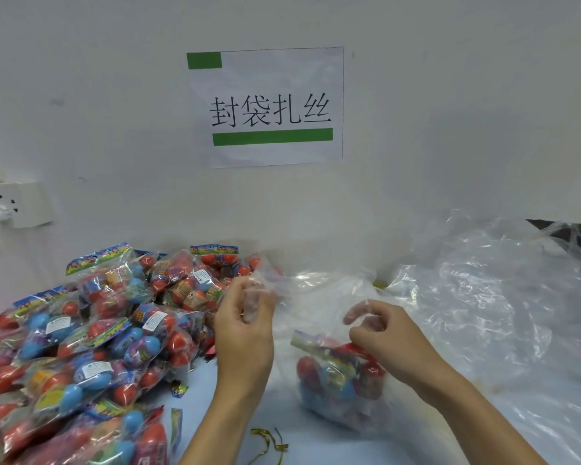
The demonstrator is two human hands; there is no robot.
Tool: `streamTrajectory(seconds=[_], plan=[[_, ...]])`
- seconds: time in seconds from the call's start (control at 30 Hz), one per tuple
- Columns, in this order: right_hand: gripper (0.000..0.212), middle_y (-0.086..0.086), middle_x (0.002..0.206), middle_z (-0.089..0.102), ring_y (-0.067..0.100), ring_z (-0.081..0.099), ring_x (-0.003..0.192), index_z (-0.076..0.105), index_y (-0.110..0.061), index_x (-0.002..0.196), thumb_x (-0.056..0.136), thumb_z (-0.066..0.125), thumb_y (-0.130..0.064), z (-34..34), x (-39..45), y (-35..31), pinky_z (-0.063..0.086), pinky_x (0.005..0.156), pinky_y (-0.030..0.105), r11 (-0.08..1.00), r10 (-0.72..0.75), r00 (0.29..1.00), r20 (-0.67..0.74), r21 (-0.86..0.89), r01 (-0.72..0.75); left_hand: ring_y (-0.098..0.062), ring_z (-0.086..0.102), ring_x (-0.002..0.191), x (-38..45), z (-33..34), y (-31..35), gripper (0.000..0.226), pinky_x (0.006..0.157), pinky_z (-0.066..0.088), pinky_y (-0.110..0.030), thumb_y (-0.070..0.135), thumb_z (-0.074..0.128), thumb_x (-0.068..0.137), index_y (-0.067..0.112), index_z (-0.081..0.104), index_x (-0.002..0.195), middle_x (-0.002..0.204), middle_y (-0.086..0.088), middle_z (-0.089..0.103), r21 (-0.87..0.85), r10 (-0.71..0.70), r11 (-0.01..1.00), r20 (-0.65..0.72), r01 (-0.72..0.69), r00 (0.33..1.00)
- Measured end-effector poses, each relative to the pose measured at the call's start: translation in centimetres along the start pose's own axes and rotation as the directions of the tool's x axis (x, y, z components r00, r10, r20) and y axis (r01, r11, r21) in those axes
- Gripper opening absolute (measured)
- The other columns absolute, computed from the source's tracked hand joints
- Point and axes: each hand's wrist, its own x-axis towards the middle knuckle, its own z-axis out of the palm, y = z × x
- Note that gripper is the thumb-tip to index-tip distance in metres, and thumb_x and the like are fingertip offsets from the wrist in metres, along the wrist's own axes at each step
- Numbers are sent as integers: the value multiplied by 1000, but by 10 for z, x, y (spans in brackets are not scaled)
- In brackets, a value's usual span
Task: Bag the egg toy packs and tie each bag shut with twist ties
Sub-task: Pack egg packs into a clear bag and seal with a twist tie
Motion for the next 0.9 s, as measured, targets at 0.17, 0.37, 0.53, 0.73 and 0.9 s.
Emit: streamTrajectory(seconds=[0.17,0.37,0.53,0.73,0.9], plan=[[25,-4,60,51,6,45,49,69,-21,86,80,62,2,0,-2,0,40,47,13,998,-46,999,-5,-35,46,-19,61,82,1,-2,5,19,78,50,-37,20,68,92,36,60,86,85,1,65,-124,-80,989,-25,76,996],[39,-4,96,76,17,73,89,66,-31,111,75,81,-26,-7,0,-2,57,78,31,972,13,1000,20,234,-18,-2,67,98,3,-6,-1,79,93,48,-34,72,78,53,24,62,113,104,14,72,-47,-286,953,192,300,939],[6,0,83,76,16,74,75,74,-22,90,91,71,-27,-8,4,-7,54,69,32,950,1,965,-263,303,81,-1,69,93,3,-11,-11,103,86,52,-28,77,85,30,27,60,117,99,13,75,162,-423,905,428,393,799],[9,2,77,72,18,72,71,69,-15,89,97,66,-20,-17,11,1,52,69,30,889,178,834,-522,448,91,-9,68,75,-3,-7,-26,27,72,56,-30,10,85,75,19,68,94,79,2,74,368,-430,889,468,272,772],[7,2,82,72,15,69,70,69,-16,92,97,66,-20,-19,12,6,50,69,31,912,202,795,-572,406,61,-11,62,67,-3,-7,-28,23,60,49,-23,0,74,84,20,68,93,75,-3,72,369,-427,888,438,275,791]])
